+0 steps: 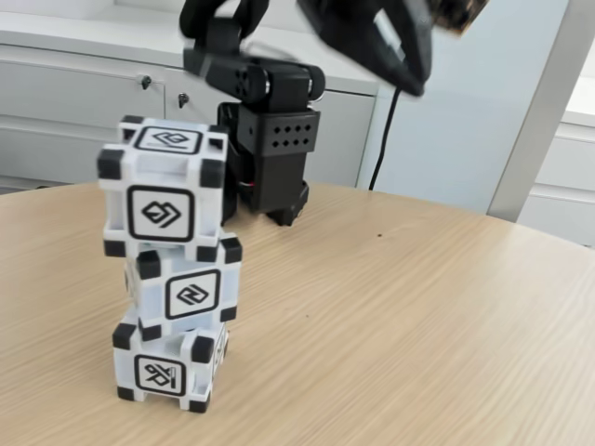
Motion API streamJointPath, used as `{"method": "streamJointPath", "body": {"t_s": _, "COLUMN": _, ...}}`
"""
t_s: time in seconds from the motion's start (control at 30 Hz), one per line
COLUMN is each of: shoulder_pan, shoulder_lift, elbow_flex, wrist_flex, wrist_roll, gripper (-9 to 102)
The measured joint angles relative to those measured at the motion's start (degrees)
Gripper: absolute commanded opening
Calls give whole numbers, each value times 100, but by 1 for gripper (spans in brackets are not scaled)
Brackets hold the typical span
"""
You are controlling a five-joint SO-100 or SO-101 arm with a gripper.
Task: Stack cubes from left to right.
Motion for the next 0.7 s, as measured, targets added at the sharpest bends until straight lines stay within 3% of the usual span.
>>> {"method": "streamJointPath", "body": {"t_s": 0.23, "shoulder_pan": 176, "shoulder_lift": 70, "elbow_flex": 1705, "wrist_flex": -167, "wrist_roll": -193, "gripper": 0}}
{"method": "streamJointPath", "body": {"t_s": 0.53, "shoulder_pan": 2162, "shoulder_lift": 70, "elbow_flex": 2417, "wrist_flex": -185, "wrist_roll": -694, "gripper": 0}}
{"method": "streamJointPath", "body": {"t_s": 0.7, "shoulder_pan": 2628, "shoulder_lift": 70, "elbow_flex": 2443, "wrist_flex": -185, "wrist_roll": -580, "gripper": 0}}
